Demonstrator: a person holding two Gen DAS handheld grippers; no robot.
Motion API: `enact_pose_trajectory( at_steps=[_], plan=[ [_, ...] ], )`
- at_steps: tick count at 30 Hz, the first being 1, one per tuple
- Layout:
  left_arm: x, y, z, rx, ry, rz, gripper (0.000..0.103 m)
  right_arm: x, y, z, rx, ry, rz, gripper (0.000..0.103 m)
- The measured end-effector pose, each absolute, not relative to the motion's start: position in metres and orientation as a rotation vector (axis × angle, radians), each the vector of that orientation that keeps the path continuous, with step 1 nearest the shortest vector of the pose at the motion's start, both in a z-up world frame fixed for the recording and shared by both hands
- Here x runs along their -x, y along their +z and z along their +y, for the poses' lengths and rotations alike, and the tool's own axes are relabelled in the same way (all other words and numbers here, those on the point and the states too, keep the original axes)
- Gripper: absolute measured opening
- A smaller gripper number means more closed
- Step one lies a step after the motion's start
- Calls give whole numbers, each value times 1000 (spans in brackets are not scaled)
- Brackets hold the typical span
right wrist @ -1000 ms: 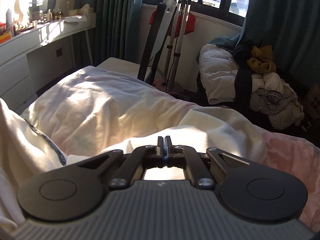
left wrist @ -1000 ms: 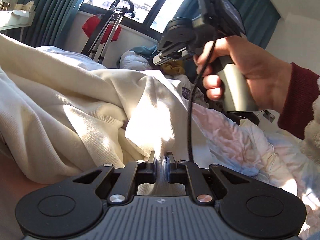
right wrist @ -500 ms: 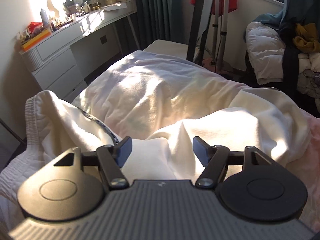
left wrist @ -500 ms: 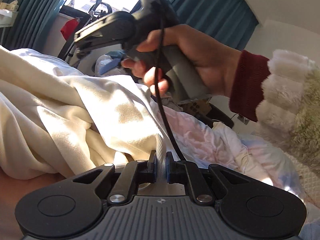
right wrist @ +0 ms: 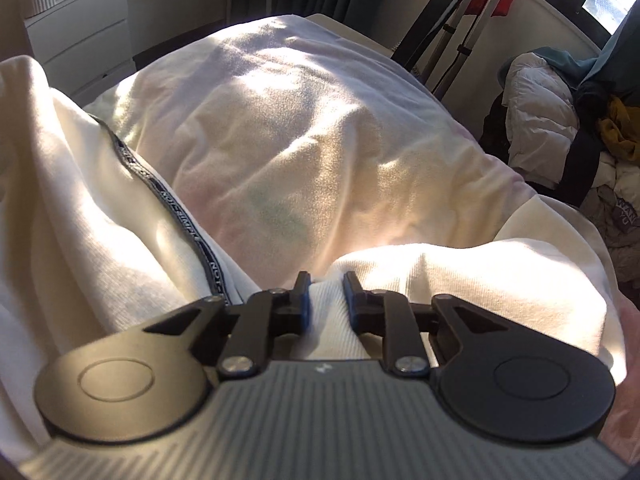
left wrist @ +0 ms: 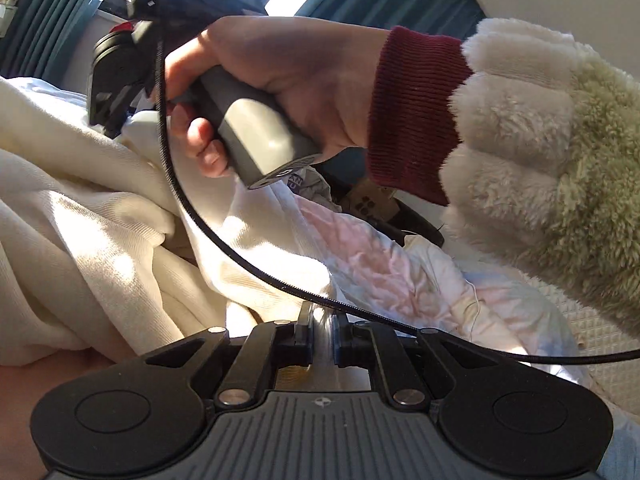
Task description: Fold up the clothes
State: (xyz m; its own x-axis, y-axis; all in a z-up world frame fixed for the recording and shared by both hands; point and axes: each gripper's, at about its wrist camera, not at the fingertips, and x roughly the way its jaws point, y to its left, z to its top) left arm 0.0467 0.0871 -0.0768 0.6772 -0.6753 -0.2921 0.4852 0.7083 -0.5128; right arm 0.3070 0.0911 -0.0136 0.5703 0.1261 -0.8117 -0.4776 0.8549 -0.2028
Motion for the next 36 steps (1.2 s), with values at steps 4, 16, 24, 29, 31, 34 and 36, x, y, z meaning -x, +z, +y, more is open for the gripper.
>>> enact_pose_trajectory(
  at_steps=[4,16,24,29,31,34,36],
  plan=[
    [-41,-73,83,377,-664,473,10,-291,33,50,298,336,801,16],
    [-13,-52,61,225,-647,370,32,-182,123,-209,-283,105,488,15],
    [12,-41,65,203,-586,374,50,-85,23,-363,-581,-151,469,15],
    [17,-33,103,371,-397,417,55,-72,-68,-428,-829,-266,682,15],
    [18,-30,122,457,-286,442,60,-65,-84,-441,-932,-287,684,15],
    [17,-28,152,582,-85,483,73,-61,-86,-445,-948,-297,643,16],
    [20,-33,176,711,8,519,75,-58,-84,-444,-931,-307,605,16]
  ],
)
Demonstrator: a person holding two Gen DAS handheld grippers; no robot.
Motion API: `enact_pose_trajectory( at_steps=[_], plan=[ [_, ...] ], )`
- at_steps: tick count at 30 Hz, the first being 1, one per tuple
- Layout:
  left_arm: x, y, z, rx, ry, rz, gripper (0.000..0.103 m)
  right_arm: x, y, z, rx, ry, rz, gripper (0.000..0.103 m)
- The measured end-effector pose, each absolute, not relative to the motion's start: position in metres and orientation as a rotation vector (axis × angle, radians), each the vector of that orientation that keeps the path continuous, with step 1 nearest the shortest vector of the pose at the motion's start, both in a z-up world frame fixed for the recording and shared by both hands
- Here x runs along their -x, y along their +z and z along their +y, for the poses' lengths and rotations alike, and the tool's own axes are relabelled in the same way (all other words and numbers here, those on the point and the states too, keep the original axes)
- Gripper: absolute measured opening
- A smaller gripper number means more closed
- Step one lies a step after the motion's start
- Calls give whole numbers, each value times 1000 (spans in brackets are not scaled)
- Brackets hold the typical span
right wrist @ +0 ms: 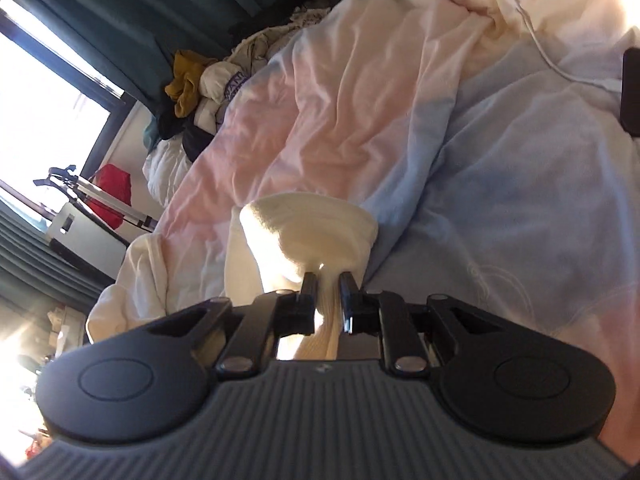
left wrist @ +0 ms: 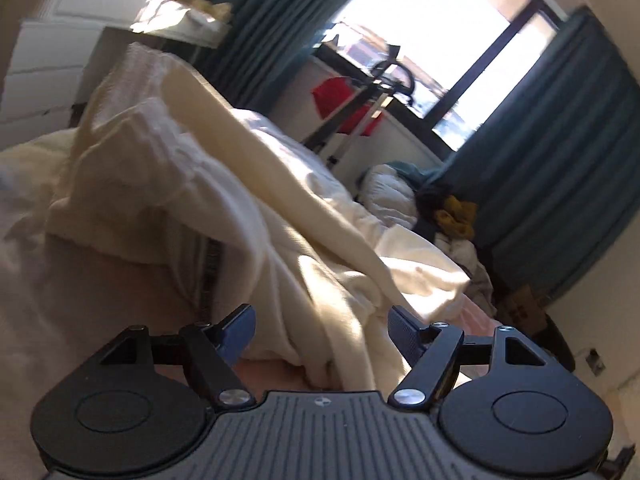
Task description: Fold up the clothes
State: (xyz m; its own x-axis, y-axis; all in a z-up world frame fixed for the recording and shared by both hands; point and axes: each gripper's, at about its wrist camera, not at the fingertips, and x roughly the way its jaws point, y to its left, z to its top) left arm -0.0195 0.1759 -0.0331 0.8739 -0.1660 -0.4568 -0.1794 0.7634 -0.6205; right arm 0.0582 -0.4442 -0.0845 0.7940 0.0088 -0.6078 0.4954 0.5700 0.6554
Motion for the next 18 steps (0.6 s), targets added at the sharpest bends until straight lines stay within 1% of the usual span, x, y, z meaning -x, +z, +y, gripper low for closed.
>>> enact_pose_trajectory(
  at_steps=[2,3,4,6,7,8,9,11,12,13,15,18],
  plan=[
    [22,-41,197,842,50,522,80,-51,-85,-447,-985,-325,575,17],
    [23,-45,206,900,66,515,80,-48,-85,-453,-1035,-335,563,17],
    [22,-47,211,933,75,509,81,-42,-86,-457,-1085,-346,549,19],
    [22,-50,221,996,92,496,82,-31,-88,-464,-1172,-367,521,26],
    [20,-50,226,1010,94,487,82,-28,-87,-466,-1188,-374,510,34],
    [19,-49,228,1014,100,476,82,-25,-86,-467,-1201,-375,499,44],
    [18,-48,230,1014,104,468,82,-24,-85,-468,-1209,-363,490,51],
    [15,-46,232,1014,111,453,82,-24,-83,-468,-1219,-332,479,73],
    [13,-46,234,1018,114,449,82,-25,-82,-466,-1214,-319,484,77],
    [10,-46,237,1022,117,446,82,-28,-81,-465,-1201,-319,494,85],
    [5,-46,241,1030,122,439,81,-32,-81,-461,-1160,-342,526,84],
    [-2,-53,260,1137,122,422,76,-39,-84,-457,-1110,-373,584,86]
  ],
)
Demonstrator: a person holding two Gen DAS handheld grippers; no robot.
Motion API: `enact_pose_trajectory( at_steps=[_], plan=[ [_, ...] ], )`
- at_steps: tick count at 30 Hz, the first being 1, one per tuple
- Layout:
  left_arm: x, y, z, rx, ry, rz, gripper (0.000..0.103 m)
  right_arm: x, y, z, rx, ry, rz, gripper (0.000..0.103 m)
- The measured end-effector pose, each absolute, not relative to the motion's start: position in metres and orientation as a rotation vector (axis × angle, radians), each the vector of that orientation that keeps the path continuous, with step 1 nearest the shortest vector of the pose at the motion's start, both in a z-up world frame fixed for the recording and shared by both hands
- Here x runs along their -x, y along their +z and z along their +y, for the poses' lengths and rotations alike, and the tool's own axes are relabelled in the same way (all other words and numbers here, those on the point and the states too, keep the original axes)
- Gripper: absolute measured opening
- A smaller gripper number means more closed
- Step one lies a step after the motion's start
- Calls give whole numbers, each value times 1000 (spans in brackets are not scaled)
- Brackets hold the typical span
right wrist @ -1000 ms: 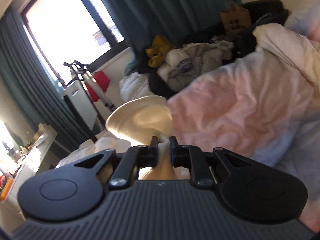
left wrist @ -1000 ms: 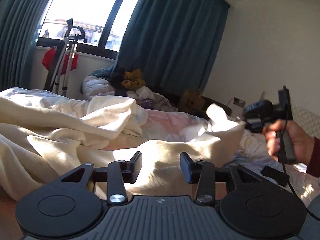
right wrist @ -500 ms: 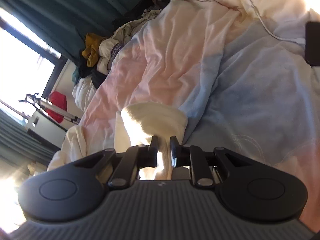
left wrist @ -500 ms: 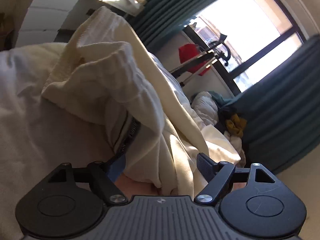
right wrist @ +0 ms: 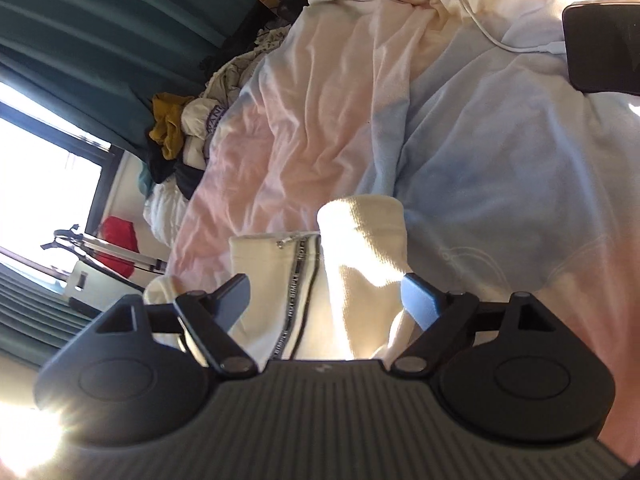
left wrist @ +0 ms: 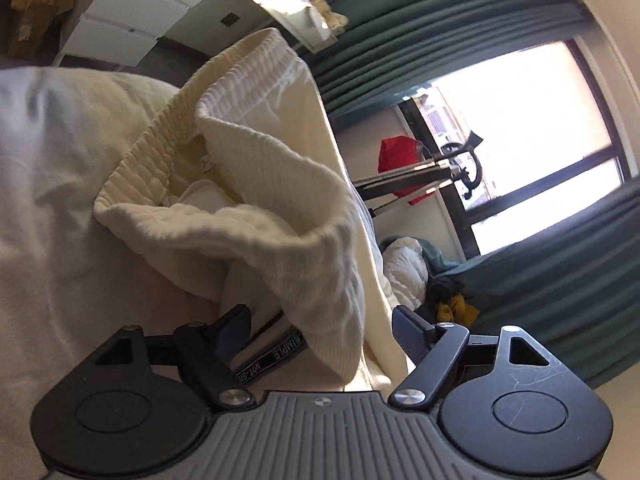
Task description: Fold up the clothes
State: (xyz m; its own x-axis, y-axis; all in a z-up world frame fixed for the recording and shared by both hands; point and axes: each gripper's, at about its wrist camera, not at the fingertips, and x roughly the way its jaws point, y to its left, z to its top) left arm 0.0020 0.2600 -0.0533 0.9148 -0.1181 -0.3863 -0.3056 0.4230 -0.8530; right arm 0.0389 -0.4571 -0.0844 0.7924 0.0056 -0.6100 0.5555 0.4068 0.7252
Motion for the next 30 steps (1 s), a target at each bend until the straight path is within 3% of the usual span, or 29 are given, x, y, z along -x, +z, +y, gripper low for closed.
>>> enact_pose_trajectory(
  at_steps=[4,5,9,11,12,14,17,22,30],
  plan=[
    [-9,-67,292,1281,148,412,65,-45,-100,-457,-1130,-373,634,84],
    [-7,-68,298,1302,155,400,54,-46,-103,-457,-1129,-387,638,81],
    [-5,-68,312,1308,167,411,32,-46,-112,-462,-1144,-446,626,69],
    [-3,-64,316,1286,170,428,19,-48,-114,-464,-1136,-470,626,41],
    [-1,-62,320,1276,171,434,16,-49,-116,-465,-1129,-477,628,34],
    [8,-55,329,1293,152,432,15,-50,-118,-467,-1121,-484,630,18],
    [27,-42,347,1330,145,408,14,-47,-116,-469,-1162,-444,571,10],
    [63,-1,379,1214,151,396,14,-26,-99,-475,-1315,-309,295,9],
    [114,31,439,1374,161,407,14,-6,-78,-491,-1409,-220,40,8]
  ],
)
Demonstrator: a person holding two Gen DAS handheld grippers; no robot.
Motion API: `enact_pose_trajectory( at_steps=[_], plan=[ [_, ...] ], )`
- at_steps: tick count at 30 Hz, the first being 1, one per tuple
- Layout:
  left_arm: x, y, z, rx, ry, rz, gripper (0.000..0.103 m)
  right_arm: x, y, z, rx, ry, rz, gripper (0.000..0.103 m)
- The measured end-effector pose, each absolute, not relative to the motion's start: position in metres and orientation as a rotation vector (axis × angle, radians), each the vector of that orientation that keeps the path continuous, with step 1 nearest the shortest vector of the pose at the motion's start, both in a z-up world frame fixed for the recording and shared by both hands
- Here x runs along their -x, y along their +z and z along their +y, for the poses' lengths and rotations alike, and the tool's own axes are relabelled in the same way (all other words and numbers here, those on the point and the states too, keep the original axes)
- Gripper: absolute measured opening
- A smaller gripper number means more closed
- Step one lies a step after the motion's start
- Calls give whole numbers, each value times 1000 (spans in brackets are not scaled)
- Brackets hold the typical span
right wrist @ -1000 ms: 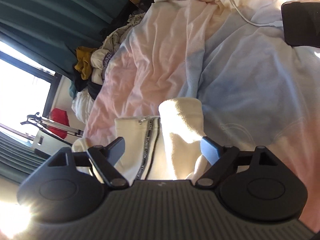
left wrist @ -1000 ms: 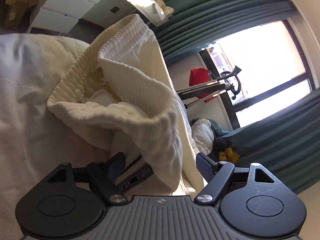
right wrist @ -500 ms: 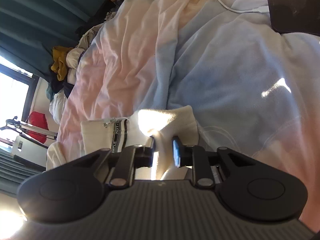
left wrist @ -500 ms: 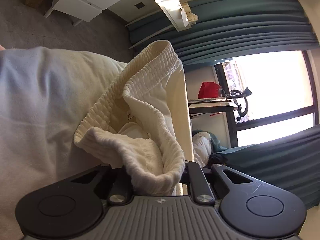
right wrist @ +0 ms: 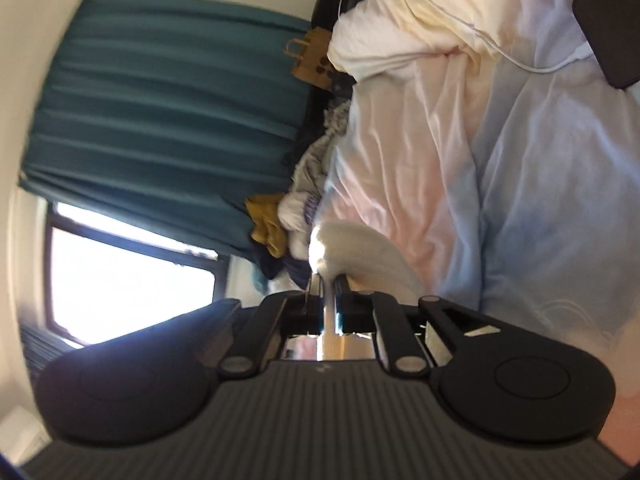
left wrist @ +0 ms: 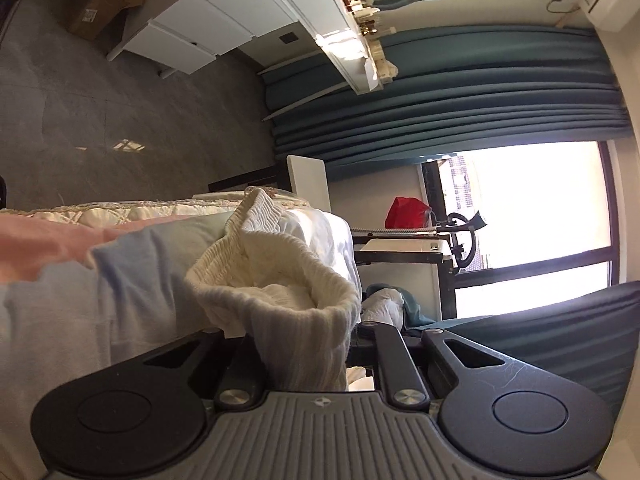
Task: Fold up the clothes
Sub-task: 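Hold the ribbed cuff in the left gripper while the right gripper releases its edge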
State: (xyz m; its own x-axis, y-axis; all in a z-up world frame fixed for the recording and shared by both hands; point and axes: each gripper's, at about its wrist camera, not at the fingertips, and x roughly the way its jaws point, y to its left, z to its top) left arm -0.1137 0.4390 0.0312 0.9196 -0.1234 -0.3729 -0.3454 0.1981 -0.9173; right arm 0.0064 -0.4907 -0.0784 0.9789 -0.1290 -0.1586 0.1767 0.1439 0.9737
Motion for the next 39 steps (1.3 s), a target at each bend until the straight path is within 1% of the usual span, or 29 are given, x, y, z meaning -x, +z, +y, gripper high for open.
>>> enact_pose_trajectory(
  at_steps=[3,5,7,11,14,17,19,22,28,31,34,39],
  plan=[
    [125,36,453,1371,150,413,14,6,-60,-493,-1395,-161,-81,8],
    [127,35,453,1354,149,417,14,12,-44,-491,-1346,-156,-112,8],
    [128,30,453,1349,148,425,14,18,-29,-484,-1253,-200,-83,8],
    [128,21,449,1319,146,449,14,33,-10,-470,-1155,-263,-33,8],
    [127,13,448,1324,146,436,14,39,12,-461,-1091,-272,-57,8],
    [116,12,449,1324,158,400,14,13,37,-458,-1008,-302,-39,8],
    [106,14,448,1309,170,362,14,-18,41,-460,-1011,-325,7,8],
    [86,8,440,1288,209,325,14,-77,24,-465,-1009,-382,122,8],
    [56,-34,418,1281,300,259,15,-168,-80,-468,-959,-455,370,8],
    [49,-44,415,1259,311,225,16,-185,-119,-472,-980,-422,425,11],
    [47,-51,413,1282,305,197,16,-192,-131,-481,-1035,-362,426,13],
    [54,-49,401,1277,328,173,16,-183,-116,-479,-1013,-328,450,19]
  ],
)
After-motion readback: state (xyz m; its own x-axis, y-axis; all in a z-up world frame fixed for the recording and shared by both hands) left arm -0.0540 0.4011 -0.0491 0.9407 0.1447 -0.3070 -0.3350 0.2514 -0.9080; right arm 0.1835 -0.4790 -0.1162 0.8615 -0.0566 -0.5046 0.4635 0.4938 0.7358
